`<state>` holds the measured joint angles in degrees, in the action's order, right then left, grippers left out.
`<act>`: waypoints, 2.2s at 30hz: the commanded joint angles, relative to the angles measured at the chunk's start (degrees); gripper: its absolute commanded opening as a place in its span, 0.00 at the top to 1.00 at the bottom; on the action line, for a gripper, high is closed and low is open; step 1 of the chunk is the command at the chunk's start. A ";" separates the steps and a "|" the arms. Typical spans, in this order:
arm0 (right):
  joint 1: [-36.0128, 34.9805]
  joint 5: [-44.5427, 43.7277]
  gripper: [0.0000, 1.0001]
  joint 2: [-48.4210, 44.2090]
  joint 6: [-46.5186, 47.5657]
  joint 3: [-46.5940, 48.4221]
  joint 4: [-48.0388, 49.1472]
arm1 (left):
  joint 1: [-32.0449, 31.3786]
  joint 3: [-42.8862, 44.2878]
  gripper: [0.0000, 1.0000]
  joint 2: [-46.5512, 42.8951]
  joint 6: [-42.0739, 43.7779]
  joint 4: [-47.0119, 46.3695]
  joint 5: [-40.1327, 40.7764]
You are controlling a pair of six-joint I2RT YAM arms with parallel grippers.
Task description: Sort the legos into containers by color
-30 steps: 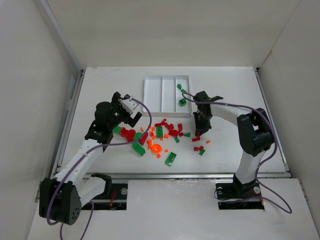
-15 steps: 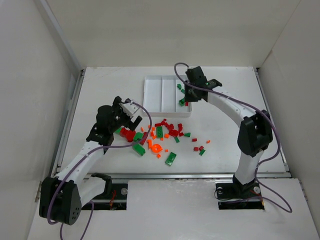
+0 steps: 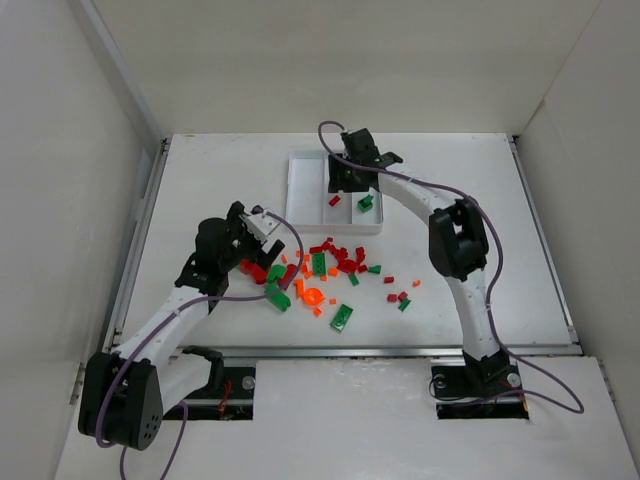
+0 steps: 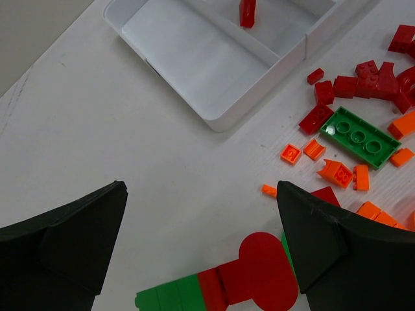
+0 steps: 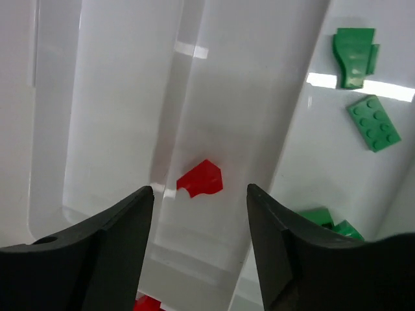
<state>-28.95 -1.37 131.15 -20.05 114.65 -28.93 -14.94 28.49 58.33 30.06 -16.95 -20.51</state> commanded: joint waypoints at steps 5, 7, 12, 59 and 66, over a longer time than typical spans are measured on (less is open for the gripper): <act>0.03 5.16 0.28 -5.97 2.82 2.96 -0.16 | -0.18 -1.33 0.00 -1.37 -0.18 -3.44 -1.19; 0.03 3.75 0.28 -9.06 5.18 0.59 -0.77 | -0.18 -1.33 0.00 -1.37 -0.18 -3.44 -1.20; 0.03 2.52 0.30 -19.60 9.68 -14.60 -2.10 | -0.18 -3.27 0.00 -1.37 -4.21 -6.95 -1.20; -6.56 -3.73 0.95 -30.61 9.16 -33.45 9.93 | -0.18 -11.88 0.00 -4.01 -23.56 -15.92 8.74; -4.01 -5.05 0.94 -10.43 9.68 -6.86 -3.14 | -0.18 -11.26 0.00 -4.01 -23.56 -14.87 8.74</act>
<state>-34.44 -4.69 112.73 -10.72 99.74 -26.92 -14.94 17.28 55.61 7.31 -30.20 -11.90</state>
